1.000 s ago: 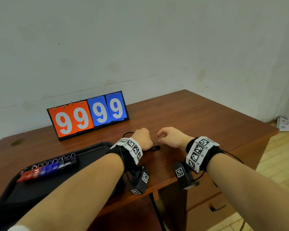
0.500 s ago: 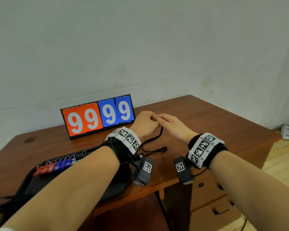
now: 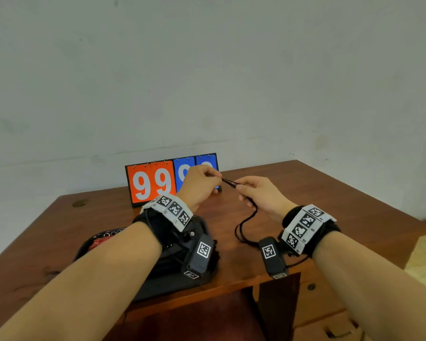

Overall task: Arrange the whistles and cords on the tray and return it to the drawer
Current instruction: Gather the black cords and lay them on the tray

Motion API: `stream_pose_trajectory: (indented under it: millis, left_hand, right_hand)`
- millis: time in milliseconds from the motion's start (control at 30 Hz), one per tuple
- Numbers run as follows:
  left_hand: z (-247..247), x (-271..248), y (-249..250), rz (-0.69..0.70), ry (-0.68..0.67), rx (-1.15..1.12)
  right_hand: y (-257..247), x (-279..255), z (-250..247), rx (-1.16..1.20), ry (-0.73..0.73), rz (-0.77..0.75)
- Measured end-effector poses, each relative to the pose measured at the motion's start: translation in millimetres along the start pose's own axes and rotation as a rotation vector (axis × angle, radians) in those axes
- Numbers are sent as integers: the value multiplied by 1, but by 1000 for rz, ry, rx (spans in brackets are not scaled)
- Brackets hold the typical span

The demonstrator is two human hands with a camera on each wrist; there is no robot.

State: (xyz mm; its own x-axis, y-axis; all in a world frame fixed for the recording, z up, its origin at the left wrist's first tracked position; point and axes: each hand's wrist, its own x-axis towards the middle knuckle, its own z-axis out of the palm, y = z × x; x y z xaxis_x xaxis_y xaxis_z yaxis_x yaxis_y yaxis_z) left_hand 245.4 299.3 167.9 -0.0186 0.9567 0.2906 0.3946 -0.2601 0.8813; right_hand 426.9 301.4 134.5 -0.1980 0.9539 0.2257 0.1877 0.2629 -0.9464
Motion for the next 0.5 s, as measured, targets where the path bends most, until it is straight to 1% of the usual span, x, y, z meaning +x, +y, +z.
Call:
stream_pose_trajectory:
  millis: [267,500]
  left_hand:
    - [-58,-22,-5,-83,80,-61]
    - [-118,-47,-16,-95,172,-79]
  right_hand:
    - [-33,-13,23,-2,-35,11]
    - [-56,-26,48,-51,-86,15]
